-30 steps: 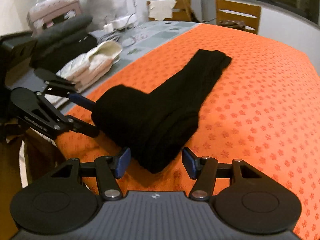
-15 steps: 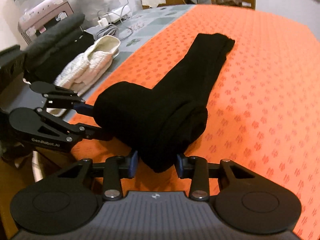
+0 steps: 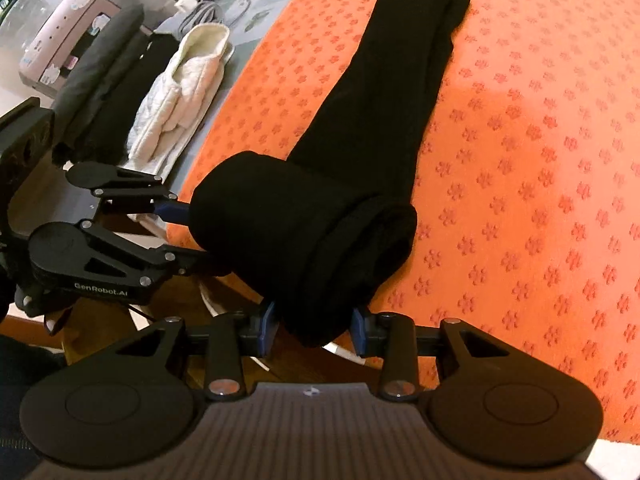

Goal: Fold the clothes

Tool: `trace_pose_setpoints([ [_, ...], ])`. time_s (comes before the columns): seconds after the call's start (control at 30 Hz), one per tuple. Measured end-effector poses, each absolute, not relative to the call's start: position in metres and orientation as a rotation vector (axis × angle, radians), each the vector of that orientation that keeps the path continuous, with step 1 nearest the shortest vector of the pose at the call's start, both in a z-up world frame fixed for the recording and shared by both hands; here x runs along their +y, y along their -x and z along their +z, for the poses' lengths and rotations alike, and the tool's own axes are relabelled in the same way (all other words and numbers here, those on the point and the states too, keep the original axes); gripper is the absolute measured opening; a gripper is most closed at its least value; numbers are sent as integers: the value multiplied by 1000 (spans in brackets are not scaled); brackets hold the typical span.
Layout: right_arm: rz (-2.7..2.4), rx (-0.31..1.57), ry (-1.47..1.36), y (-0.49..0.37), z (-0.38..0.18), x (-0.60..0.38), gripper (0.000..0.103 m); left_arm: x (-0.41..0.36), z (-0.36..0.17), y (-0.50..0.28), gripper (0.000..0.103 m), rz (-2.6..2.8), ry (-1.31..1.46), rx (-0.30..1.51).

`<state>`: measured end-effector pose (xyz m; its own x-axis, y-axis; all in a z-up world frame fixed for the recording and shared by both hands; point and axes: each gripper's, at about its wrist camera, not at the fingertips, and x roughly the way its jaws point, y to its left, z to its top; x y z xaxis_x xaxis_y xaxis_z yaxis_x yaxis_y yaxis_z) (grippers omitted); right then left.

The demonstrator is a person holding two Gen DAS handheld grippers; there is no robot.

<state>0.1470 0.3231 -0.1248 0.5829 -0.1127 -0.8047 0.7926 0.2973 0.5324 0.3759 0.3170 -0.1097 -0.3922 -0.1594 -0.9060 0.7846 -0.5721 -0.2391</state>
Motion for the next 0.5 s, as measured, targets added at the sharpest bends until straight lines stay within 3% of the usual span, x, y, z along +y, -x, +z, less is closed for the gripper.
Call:
trace_pose_setpoints([
  [0.5,-778,566,-1123,-119,-97,295,47,291,-75,-374,48,-2023,-1028,872],
])
